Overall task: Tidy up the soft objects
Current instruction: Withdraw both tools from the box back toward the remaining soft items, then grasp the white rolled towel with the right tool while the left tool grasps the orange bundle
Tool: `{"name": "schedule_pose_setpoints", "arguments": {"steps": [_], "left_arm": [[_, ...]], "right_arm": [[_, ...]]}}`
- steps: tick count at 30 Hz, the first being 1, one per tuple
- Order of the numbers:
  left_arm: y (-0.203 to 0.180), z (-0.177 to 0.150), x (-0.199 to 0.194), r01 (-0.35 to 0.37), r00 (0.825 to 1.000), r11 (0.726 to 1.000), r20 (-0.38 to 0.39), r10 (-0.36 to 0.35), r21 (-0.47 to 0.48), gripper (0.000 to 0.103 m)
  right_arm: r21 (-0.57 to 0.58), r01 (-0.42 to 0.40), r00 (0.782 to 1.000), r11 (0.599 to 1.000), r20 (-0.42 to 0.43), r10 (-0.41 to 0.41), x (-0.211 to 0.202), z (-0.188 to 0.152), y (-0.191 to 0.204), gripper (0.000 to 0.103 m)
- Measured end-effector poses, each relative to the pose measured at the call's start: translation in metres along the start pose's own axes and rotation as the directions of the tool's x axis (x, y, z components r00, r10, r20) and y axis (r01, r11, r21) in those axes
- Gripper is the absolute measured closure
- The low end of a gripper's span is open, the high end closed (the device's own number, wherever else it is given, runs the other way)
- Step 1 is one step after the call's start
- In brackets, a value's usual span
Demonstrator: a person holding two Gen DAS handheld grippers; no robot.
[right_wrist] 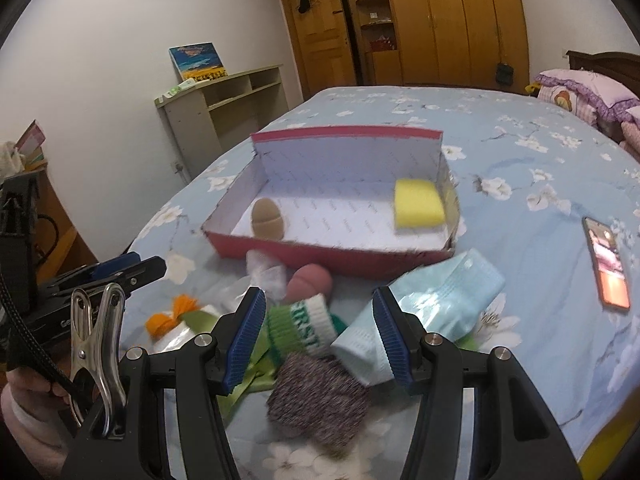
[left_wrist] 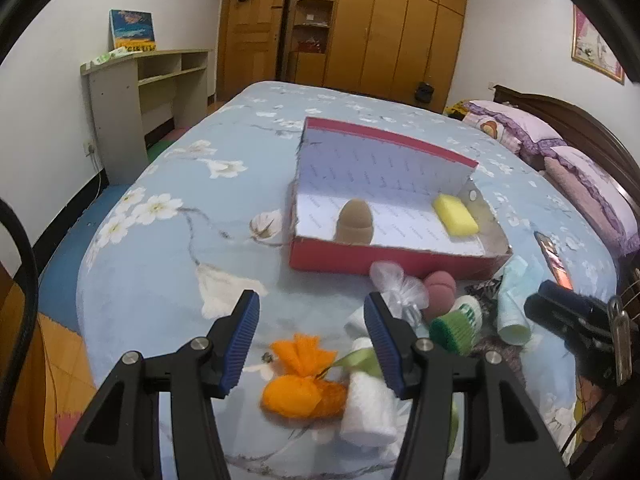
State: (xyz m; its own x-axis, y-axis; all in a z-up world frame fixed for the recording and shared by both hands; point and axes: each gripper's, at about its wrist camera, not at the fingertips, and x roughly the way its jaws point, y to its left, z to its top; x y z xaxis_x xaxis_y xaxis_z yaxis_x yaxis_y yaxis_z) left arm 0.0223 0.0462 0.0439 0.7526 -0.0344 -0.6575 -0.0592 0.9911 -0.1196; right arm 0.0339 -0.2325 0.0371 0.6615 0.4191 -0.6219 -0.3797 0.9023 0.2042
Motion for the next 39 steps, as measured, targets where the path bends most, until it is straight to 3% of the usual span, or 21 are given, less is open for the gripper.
{"name": "schedule_pose_setpoints", "arguments": {"steps": [16,25,34,39], "left_arm": [[0.037,-0.025,-0.001,-0.040,0.999,0.998,-0.034,0.038,-0.057,0.045],[0.057,-0.035,0.003,-0.075,0.996,0.993,-0.057,0.071,-0.086,0.046],[0.067,-0.039,0.008,-0.080,0.995,0.991,-0.071,0.073,-0.104,0.046],[0.070,-0.040,0.011,-0.077,0.995,0.991,-0.077,0.068,-0.112,0.046]], "right_arm": [[-0.010,-0.093,0.991,0.996,-0.094,0.092,0.010,-0.025,0.038,0.046],[-0.078,-0.187,0.972,0.979,-0.156,0.174,0.027,-0.034,0.080,0.046],[-0.128,-0.220,0.954,0.967,-0.234,0.186,0.056,-0.046,0.107,0.046],[-0.155,-0.188,0.959,0.970,-0.245,0.146,0.070,-0.048,0.110,0.046]]}}
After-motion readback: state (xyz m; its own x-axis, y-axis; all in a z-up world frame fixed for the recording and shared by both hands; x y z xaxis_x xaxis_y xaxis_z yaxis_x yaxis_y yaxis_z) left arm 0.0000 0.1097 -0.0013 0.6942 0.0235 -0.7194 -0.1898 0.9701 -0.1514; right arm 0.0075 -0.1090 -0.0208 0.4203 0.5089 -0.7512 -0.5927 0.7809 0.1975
